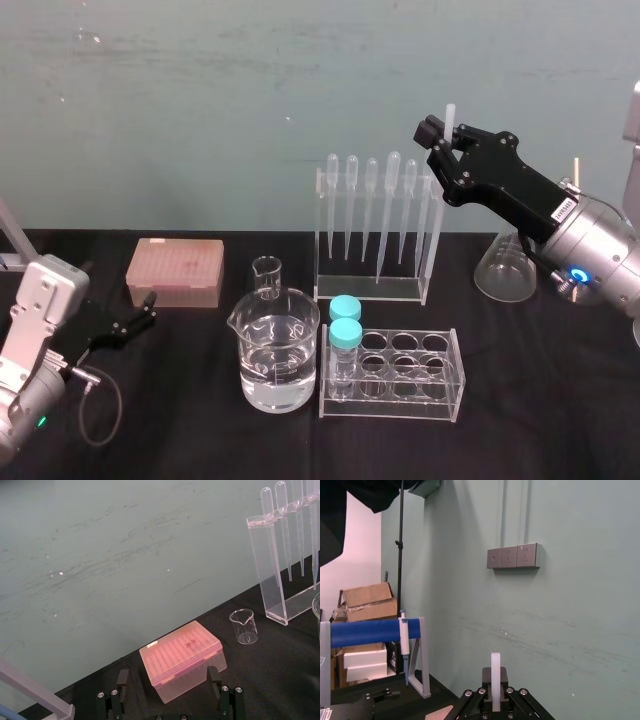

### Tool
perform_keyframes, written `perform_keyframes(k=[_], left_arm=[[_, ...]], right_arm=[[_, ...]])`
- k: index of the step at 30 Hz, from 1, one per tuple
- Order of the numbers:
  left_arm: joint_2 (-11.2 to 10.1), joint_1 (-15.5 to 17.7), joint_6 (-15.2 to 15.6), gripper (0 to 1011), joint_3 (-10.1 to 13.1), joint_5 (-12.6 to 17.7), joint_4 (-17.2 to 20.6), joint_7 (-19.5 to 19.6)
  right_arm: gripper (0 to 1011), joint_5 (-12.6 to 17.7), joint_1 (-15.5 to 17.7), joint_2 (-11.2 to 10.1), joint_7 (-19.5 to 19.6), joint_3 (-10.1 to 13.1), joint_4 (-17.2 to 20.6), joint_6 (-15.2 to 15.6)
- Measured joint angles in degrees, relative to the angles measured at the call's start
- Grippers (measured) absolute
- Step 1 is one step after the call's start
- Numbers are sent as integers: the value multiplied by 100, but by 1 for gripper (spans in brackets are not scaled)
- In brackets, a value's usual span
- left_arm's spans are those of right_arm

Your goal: Pick up the stirring rod with one hand, then place it down.

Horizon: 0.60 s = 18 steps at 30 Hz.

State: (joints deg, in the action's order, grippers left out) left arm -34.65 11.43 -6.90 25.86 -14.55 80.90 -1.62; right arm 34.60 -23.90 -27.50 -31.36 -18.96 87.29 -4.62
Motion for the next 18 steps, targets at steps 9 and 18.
perform_keyframes(k=[9,18], left_arm=[[0,0,0,1000,0,0,0,0],[0,0,0,1000,0,0,0,0]], right_arm=[[64,9,12,-10,-4,-1,9,1],[62,22,17,-17,-15,-6,7,-10]])
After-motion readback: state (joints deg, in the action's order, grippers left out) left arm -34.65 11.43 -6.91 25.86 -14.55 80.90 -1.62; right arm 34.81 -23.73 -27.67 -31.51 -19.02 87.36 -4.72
